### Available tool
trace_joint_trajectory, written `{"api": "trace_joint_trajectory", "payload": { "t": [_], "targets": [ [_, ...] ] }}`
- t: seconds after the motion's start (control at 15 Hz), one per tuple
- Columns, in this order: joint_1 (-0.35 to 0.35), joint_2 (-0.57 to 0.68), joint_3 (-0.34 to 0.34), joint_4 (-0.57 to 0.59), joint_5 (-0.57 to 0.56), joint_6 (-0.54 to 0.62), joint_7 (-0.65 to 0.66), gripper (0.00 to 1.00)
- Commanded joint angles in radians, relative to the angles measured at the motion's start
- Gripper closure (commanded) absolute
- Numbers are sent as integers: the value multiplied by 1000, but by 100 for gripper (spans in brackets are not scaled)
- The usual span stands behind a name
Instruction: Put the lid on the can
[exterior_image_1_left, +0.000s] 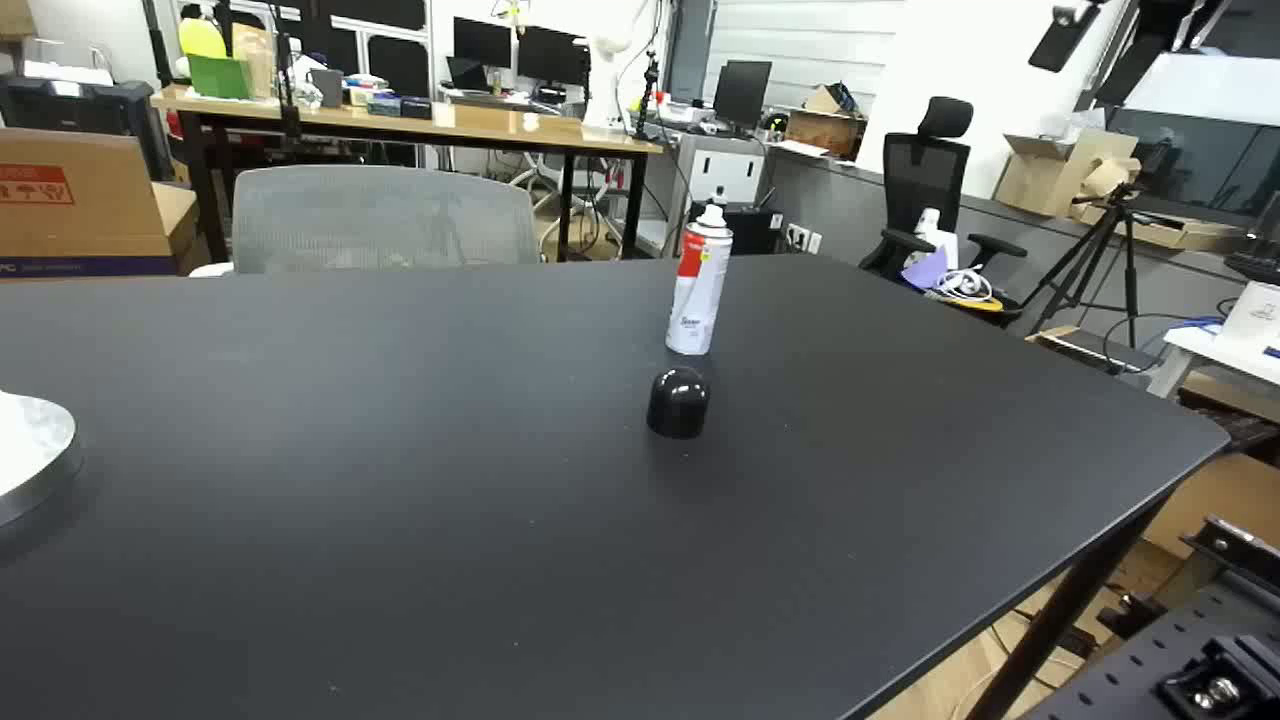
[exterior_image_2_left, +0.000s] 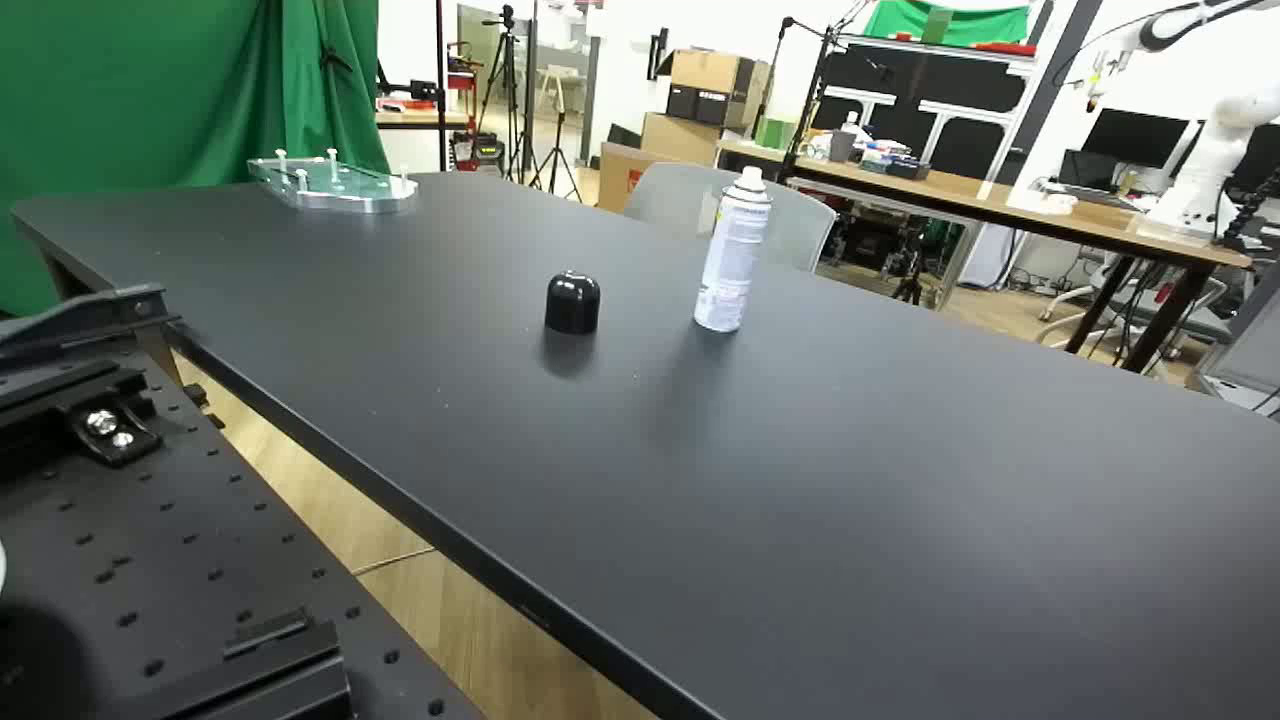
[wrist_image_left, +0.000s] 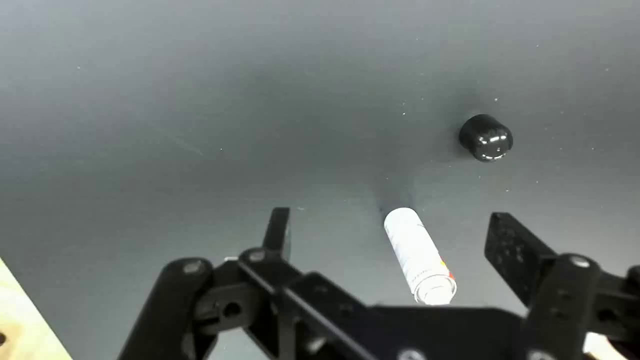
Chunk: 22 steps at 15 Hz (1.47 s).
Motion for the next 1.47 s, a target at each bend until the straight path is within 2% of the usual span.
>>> {"api": "trace_joint_trajectory", "payload": {
  "t": [0.0,0.67,1.07,1.4],
  "targets": [
    [-16,3,15,2,12,-2,-9,0],
    [-16,4,15,2,12,-2,-10,0],
    [40,61,112,-61,-6,120,-1,0],
    [124,201,204,-93,7,302,14,0]
  ]
}}
